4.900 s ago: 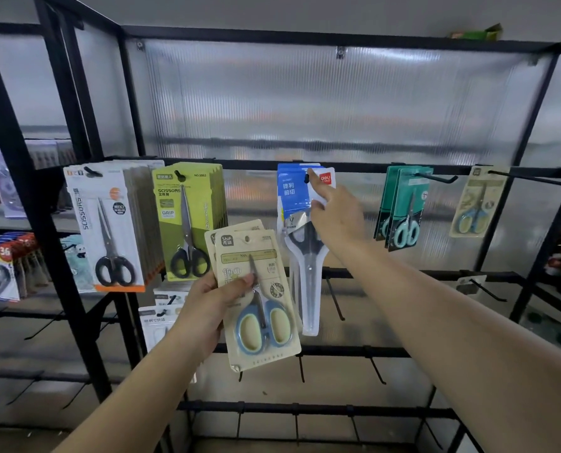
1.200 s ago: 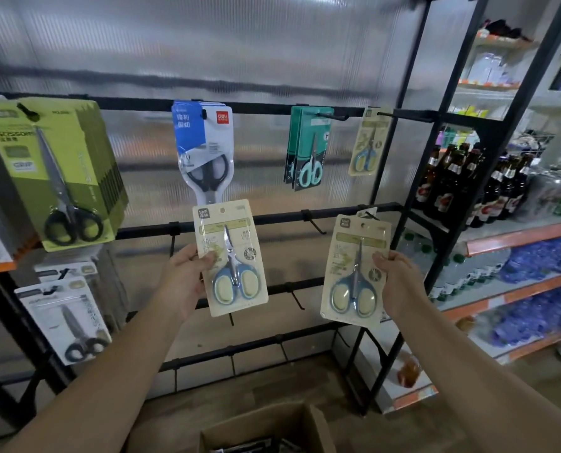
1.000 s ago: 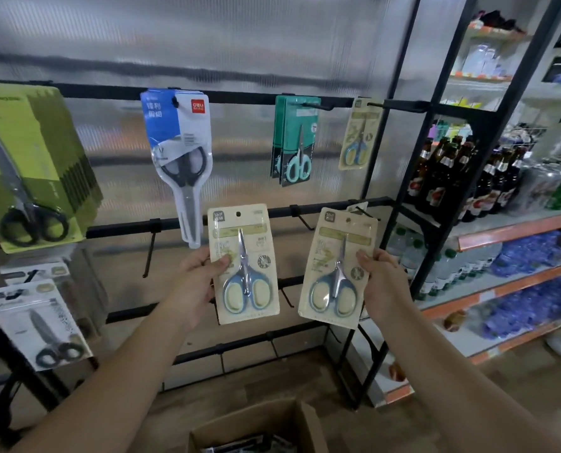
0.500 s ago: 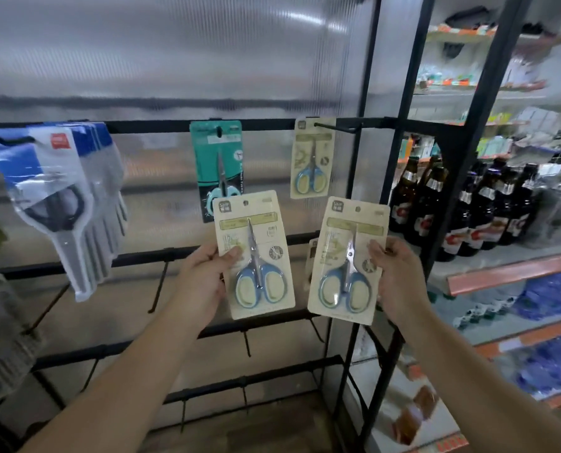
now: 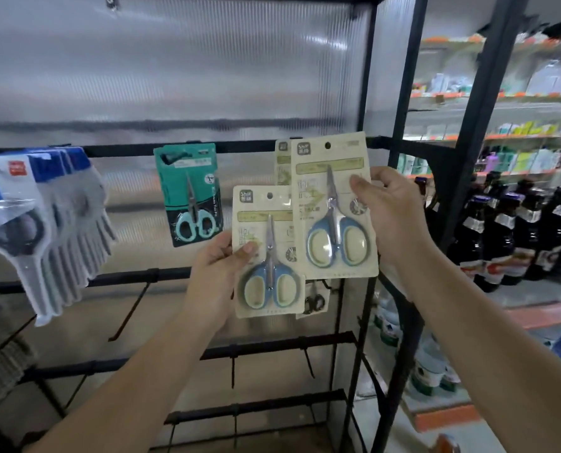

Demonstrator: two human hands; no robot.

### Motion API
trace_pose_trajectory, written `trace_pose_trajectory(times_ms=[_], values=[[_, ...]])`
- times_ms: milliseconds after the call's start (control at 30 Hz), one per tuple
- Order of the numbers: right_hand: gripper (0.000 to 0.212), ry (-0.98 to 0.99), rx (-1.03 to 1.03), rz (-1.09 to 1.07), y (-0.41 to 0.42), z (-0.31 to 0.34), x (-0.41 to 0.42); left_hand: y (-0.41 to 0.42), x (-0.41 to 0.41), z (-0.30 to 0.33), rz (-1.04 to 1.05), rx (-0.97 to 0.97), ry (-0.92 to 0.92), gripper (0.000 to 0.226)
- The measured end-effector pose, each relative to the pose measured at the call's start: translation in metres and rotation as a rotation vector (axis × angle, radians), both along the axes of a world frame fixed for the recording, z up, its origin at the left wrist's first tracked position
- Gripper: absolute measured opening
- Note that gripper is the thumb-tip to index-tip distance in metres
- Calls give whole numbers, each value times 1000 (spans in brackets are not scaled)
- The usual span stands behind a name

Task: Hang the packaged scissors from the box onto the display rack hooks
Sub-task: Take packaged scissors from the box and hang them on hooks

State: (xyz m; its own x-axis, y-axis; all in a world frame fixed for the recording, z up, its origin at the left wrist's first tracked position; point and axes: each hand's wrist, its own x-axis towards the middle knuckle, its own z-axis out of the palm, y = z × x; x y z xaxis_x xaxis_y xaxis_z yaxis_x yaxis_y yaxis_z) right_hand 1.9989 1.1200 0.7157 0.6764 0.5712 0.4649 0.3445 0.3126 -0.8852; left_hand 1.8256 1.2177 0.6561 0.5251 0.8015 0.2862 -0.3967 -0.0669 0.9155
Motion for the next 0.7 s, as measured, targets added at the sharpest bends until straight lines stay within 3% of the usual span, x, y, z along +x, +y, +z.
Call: trace_pose_trajectory(times_ms=[267,467,600,700], values=[[13,9,8,56,6,-8,3,20,-4,-4,103,-1,53,24],[17,-8,-15,-22,27,-9,6,27,-12,-1,110,-13,32,24],[69,27,24,-83,62,-2,18,32,-15,-1,159,-5,42,23],[61,-114,-99,-156,88,3,23,35,-18,-1,178,-18,63,23]])
